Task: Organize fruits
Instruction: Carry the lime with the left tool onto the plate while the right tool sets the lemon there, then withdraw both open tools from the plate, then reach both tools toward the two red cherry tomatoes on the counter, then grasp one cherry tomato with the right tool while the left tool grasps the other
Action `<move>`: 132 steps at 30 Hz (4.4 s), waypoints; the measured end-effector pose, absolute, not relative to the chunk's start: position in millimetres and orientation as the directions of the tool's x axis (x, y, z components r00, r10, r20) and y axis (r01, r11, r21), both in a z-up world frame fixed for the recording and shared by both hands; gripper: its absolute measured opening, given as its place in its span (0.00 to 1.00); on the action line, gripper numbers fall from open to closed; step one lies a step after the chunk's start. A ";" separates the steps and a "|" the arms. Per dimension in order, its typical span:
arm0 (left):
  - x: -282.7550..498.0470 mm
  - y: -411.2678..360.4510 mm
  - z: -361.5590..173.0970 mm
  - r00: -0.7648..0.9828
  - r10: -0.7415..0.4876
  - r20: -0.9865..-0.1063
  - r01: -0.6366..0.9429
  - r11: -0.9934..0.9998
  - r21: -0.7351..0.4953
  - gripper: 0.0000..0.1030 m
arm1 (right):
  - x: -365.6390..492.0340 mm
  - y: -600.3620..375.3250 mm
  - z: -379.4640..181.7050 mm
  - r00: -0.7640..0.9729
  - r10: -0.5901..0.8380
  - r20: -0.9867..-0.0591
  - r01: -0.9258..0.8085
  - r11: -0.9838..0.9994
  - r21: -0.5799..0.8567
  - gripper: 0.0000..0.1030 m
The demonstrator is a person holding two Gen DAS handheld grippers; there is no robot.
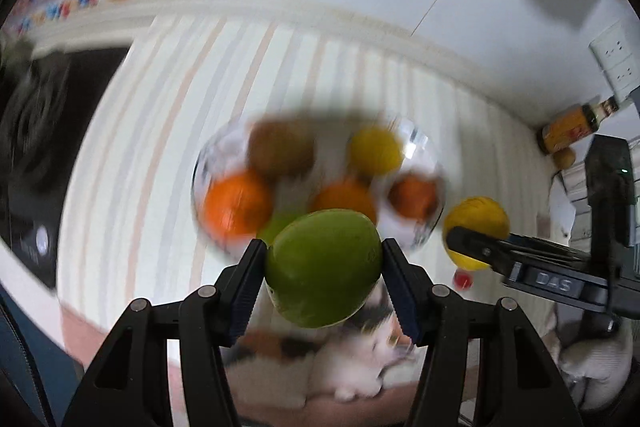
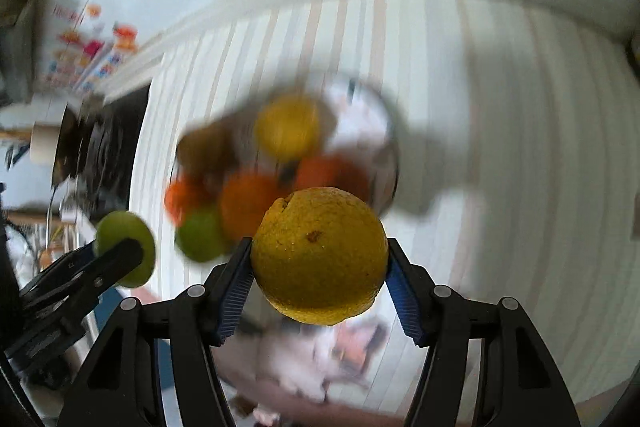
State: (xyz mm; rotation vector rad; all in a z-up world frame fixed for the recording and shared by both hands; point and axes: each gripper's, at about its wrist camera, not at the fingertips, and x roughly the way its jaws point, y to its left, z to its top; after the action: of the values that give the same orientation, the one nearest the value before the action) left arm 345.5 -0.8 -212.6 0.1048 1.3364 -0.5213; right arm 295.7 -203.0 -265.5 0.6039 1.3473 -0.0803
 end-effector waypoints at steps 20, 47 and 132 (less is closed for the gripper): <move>448.8 -80.9 -285.8 -0.140 -0.219 -0.966 0.336 0.907 -0.255 0.57 | 370.1 -243.3 -316.9 0.124 0.250 -0.960 0.464 0.841 0.279 0.64; 367.6 -0.3 -233.7 0.218 -0.083 -0.973 0.269 0.963 -0.022 0.88 | 304.4 -198.6 -248.2 0.194 0.054 -0.979 0.305 0.946 0.113 0.93; 206.0 -147.6 -288.7 0.113 -0.114 -0.987 0.401 0.914 -0.059 1.00 | 99.8 -319.2 -312.2 0.166 0.197 -0.966 0.429 0.868 0.251 0.32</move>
State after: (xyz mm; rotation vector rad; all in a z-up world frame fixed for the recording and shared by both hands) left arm 206.0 -147.6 -288.7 0.2459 1.4113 -0.3833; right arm 99.8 -319.2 -312.2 0.5390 1.4143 -0.1766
